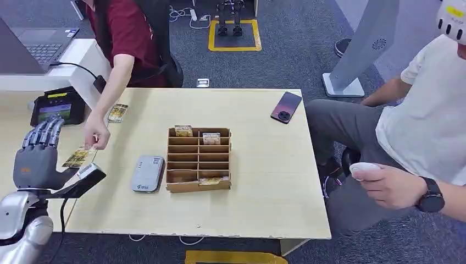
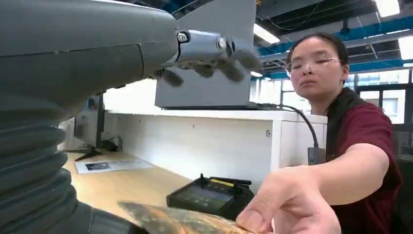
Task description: Pass the card to the sensor for recognition and then transmit it.
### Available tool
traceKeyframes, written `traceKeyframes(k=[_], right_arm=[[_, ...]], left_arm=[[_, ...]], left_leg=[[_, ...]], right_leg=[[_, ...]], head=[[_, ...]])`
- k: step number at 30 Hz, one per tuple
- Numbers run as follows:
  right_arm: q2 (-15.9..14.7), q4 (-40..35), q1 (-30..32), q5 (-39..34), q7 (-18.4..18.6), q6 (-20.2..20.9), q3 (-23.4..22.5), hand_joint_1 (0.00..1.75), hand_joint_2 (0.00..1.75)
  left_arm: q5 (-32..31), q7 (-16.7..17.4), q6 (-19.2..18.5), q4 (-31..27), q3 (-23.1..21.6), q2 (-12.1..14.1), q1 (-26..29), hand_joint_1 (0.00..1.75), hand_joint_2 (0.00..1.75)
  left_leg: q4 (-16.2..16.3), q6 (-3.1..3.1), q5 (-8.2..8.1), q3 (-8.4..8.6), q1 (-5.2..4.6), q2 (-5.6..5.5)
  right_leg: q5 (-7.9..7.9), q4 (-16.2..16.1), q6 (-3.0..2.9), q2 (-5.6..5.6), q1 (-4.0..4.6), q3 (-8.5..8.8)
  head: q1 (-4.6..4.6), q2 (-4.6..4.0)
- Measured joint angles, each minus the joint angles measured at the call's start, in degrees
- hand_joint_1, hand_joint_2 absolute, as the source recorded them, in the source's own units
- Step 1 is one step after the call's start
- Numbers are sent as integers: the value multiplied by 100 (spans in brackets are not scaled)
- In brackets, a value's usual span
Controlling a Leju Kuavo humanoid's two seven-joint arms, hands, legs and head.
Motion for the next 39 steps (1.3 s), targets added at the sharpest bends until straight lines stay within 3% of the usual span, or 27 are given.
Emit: traceKeyframes(k=[19,24,27,30,39], right_arm=[[2,0,1,35,-11,-4,-7,0,0],[2,0,0,90,-24,-2,-46,0,0],[2,0,1,118,-35,0,-76,0,0],[2,0,-5,118,-26,-2,-114,0,0],[4,0,-3,118,-9,-4,-140,0,0]], left_arm=[[199,-50,-13,0,0,7,1,175,175],[1004,-629,-26,-35,2,-9,57,175,175],[1641,-852,-326,-138,4,-39,134,175,175],[2384,-767,-1044,-199,44,-175,137,175,175],[2480,-706,-1165,-299,101,-354,135,175,175]], left_leg=[[0,0,0,-1,0,0],[0,0,0,-1,0,0],[0,0,0,0,0,-1],[0,0,0,-2,0,-5],[0,0,0,-1,0,-3]], right_leg=[[0,0,0,0,0,0],[0,0,0,0,0,1],[0,-1,0,0,0,0],[0,-1,0,-3,0,1],[0,-1,0,-2,0,0]], head=[[0,0],[0,0],[0,0],[0,-2],[0,0]])
